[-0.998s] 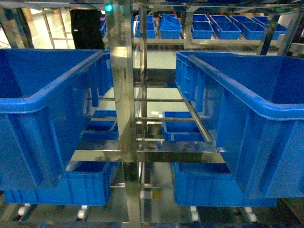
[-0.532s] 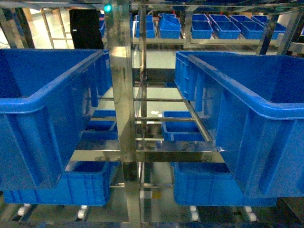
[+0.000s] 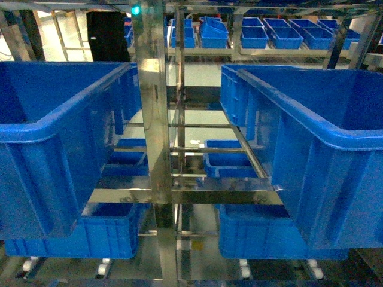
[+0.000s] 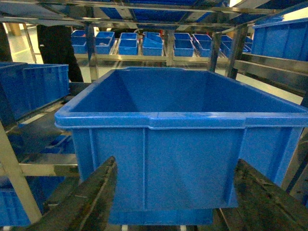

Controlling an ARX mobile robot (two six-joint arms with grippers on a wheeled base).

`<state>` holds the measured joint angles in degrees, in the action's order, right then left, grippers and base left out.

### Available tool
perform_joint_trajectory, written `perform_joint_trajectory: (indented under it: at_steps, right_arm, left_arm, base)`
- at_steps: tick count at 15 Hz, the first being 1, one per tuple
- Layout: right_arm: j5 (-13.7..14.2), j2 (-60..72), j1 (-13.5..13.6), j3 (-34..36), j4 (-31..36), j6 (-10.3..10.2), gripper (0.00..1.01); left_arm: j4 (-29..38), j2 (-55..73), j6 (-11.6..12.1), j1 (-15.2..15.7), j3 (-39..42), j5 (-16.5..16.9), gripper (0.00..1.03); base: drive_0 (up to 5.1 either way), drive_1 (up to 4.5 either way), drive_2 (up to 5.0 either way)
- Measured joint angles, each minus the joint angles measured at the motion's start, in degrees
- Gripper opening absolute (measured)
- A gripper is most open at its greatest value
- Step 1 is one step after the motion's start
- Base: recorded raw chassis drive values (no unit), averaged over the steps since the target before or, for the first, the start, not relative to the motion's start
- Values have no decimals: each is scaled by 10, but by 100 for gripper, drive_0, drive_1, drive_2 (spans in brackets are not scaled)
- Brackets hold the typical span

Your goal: Sort and place red and yellow blocks in left bins

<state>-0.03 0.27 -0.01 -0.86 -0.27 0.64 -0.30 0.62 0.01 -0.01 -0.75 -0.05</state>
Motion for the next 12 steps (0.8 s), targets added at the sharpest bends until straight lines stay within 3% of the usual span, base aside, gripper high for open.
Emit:
perform_joint_trajectory:
  at_steps: [2, 3, 12]
  right_arm:
    - [0, 0, 0, 0, 0, 0, 93]
    - [0, 0, 0, 0, 0, -1, 100]
    - [0, 0, 0, 0, 0, 0, 98]
  left_arm:
    - [0, 0, 0, 0, 0, 0, 98]
    - [0, 0, 0, 0, 0, 0, 98]
    - [0, 0, 0, 0, 0, 0, 98]
  base:
    - [0, 0, 0]
    - [0, 0, 0]
    - [0, 0, 0]
